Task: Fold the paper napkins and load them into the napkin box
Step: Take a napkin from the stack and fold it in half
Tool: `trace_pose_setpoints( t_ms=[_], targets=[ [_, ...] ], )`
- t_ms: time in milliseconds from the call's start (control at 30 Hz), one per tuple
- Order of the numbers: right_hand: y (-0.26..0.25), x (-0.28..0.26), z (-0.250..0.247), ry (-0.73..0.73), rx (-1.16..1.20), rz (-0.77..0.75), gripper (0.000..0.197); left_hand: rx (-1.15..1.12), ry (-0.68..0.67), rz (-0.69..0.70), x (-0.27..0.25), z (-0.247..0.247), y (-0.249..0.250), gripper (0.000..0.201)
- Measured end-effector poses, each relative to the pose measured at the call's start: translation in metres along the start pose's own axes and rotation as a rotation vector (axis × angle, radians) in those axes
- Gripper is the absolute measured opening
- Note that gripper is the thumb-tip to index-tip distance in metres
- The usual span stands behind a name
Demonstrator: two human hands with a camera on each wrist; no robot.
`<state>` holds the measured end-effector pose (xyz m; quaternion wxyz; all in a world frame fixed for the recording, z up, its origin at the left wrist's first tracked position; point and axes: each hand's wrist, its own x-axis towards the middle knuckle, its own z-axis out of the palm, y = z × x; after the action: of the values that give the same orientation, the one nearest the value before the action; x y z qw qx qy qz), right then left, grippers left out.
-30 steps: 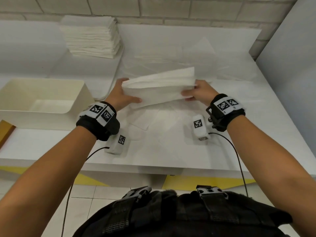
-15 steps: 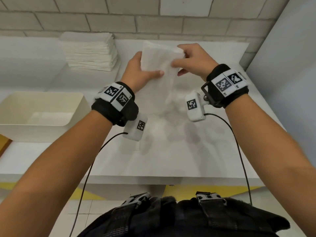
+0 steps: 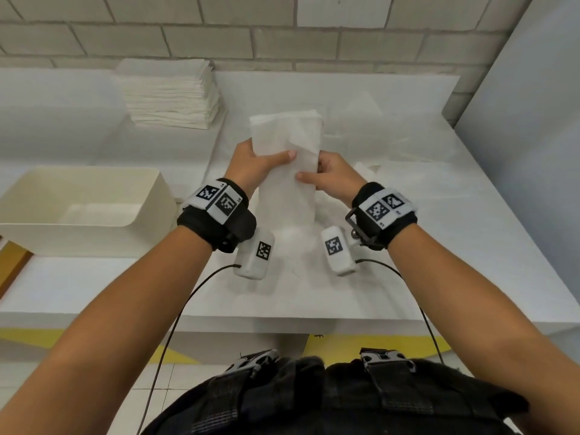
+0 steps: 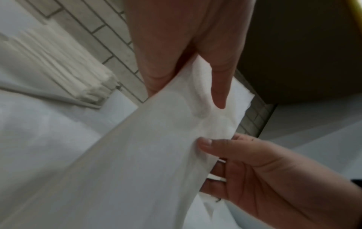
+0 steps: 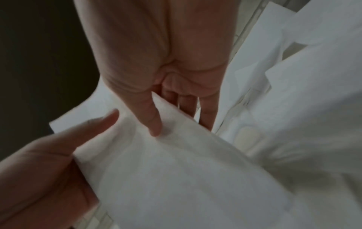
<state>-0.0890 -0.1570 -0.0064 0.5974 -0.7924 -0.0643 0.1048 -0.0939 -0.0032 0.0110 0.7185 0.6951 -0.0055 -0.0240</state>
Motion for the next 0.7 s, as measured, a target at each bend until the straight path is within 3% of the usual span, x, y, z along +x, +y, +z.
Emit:
trace_pose_setpoints(
  t_ms=[333,433,500,567,633,700],
  targets=[
    [0.005,0.001,0.002,-0.024,-0.112,0.019,0.032,-0.018,0.056,-0.017,-0.002,-0.001,-0.012,0.043],
    [0.006,0.004,-0.003,-0.036,-0.250,0.020,0.031,0.065,0.158,0.116,0.001,-0.007,-0.009,0.069],
    [0.001,0.006,-0.009,-0.054,-0.328,0.008,0.032,0.246,0.206,0.277,0.006,-0.014,0.009,0.087],
    [-0.006,0.008,-0.014,-0.083,-0.396,-0.009,0.030,0.581,0.134,0.418,0.011,-0.018,0.030,0.097],
    [-0.013,0.010,-0.018,-0.122,-0.453,-0.020,0.026,0.981,0.023,0.434,0.014,-0.018,0.046,0.096],
    [-0.019,0.011,-0.019,-0.172,-0.494,-0.028,0.026,1.099,-0.051,0.384,0.018,-0.015,0.056,0.084]
  ],
)
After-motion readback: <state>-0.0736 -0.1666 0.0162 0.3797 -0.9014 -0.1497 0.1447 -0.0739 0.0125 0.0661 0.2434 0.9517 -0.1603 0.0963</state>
